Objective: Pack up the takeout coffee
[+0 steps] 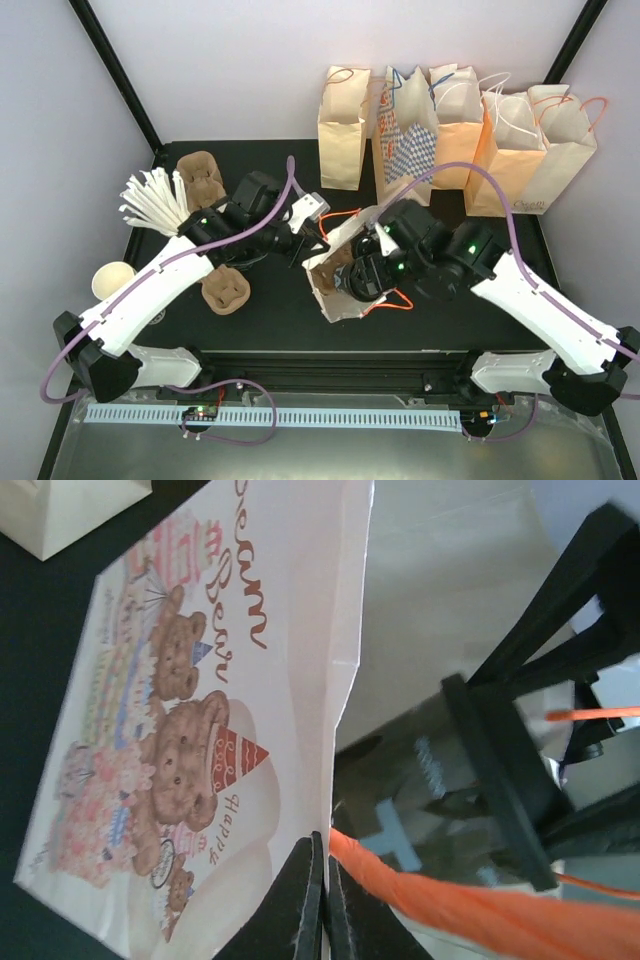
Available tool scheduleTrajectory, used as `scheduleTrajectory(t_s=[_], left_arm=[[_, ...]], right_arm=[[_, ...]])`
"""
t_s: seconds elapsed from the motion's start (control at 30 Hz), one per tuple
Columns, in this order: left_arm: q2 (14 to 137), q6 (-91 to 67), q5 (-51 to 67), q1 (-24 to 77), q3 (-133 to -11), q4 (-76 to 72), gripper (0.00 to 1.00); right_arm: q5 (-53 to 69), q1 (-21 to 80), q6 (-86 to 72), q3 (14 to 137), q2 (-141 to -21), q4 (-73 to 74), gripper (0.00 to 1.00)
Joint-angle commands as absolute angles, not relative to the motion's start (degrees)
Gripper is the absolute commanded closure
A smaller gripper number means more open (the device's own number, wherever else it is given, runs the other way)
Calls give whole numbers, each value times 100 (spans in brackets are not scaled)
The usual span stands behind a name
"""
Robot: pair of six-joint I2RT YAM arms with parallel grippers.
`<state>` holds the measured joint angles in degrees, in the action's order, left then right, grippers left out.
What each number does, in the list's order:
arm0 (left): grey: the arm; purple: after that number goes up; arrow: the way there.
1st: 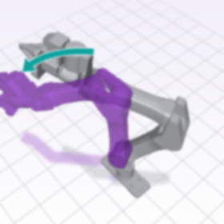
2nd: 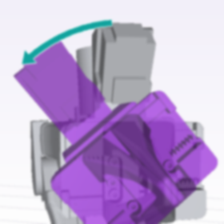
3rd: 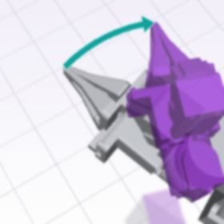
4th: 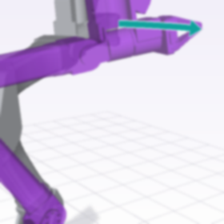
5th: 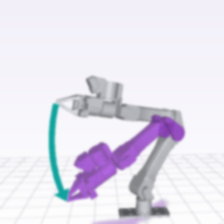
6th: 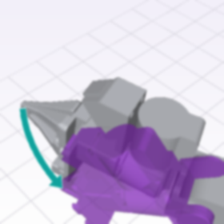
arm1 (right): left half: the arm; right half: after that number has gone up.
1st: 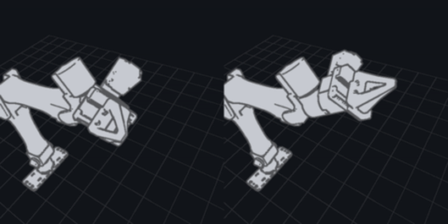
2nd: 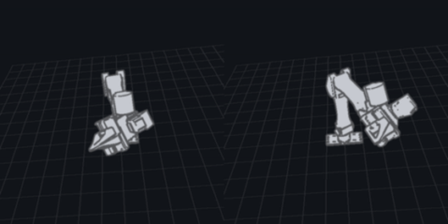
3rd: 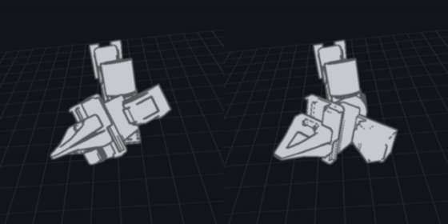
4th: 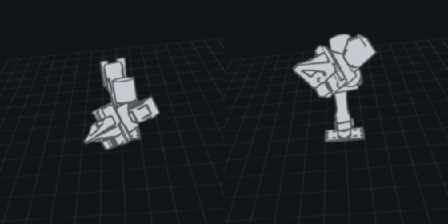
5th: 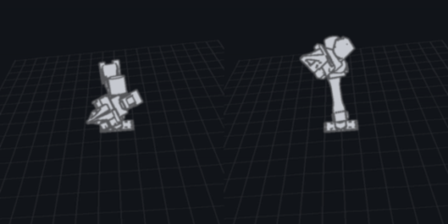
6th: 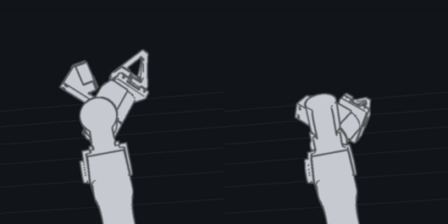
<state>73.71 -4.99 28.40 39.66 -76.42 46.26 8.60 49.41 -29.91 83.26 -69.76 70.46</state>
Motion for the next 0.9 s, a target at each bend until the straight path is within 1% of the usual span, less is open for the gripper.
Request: scheduleTrajectory(t_s=[0.0,0.13,0.27,0.43,0.63,0.87], left_arm=[[7130,-549,3177,4033,-7558,4016,98],[7100,-620,3316,4040,-7423,4022,99],[7008,-711,3359,4043,-7278,4036,98],[6947,-953,3261,4061,-7112,3991,98],[6852,-1579,3225,4106,-6806,3625,99],[6770,-2555,3479,4148,-6552,3016,98]], right_arm=[[-517,5807,-3073,7763,-6623,6321,54],[-1048,6428,-3017,7162,-6536,5845,54],[-1586,6865,-2953,7066,-6667,5703,55],[-1972,6877,-3397,6981,-6958,5874,57],[-2004,6820,-3888,6442,-6947,4979,57],[-1725,6607,-4442,6838,-7577,5251,57]])
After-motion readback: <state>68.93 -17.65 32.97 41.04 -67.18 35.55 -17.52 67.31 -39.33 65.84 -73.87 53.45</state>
